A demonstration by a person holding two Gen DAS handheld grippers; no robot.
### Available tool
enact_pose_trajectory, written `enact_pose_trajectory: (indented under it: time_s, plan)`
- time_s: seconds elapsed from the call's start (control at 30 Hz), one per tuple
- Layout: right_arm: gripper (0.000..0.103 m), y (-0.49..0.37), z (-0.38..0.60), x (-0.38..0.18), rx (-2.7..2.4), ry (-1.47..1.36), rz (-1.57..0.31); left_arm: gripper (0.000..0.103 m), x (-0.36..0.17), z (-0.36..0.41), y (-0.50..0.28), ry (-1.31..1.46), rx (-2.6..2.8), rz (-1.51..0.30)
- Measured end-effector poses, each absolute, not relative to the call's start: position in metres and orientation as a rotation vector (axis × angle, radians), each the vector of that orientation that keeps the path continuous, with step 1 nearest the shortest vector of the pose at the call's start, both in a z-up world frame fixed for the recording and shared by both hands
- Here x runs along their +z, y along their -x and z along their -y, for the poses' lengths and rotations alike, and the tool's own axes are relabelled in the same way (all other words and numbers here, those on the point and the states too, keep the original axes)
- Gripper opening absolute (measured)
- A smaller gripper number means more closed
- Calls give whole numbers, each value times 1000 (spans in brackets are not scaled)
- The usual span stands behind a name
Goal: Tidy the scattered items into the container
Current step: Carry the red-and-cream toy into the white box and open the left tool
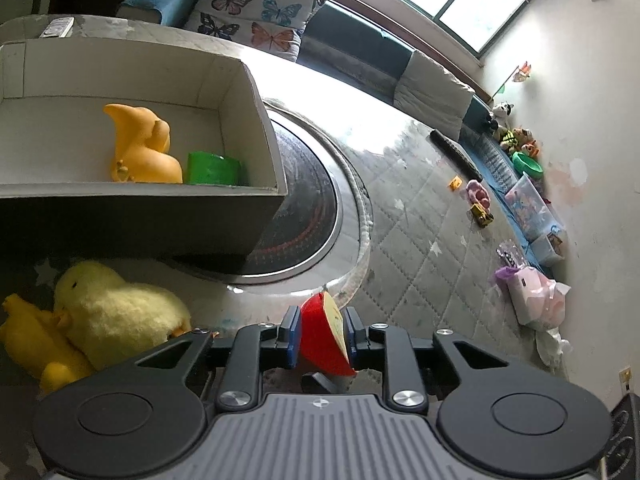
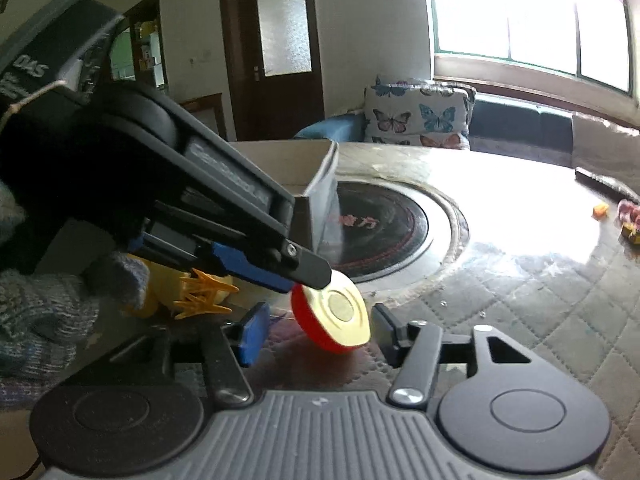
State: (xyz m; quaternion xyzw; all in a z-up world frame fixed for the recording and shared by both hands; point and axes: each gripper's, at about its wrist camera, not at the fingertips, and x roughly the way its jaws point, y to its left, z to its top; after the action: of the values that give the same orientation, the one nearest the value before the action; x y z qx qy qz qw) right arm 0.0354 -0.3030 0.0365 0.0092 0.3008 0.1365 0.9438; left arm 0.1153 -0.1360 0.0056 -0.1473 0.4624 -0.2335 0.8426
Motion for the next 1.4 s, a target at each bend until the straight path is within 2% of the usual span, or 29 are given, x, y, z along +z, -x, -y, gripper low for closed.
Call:
enact_pose_trajectory:
  time_s: [0.3,0.53,0.77,1.03,1.4]
  plan:
    - [58,-54,314,23,303,-71,-654,27,5,144,-121,293,-483,-970]
    - [46,-48,318,22,283,-96,-653,30,4,151,-123,264,-472,-964]
    - [45,-41,315,28,269,-96,-626,28,6,146,-121,277,-474,-973]
    - [44,-33,297,64,281,-27,-529,28,37,122,-110,340,-481,-864]
    - [44,-95,251,92,361,53,-468,28,68,79,-144,403,-399,-720]
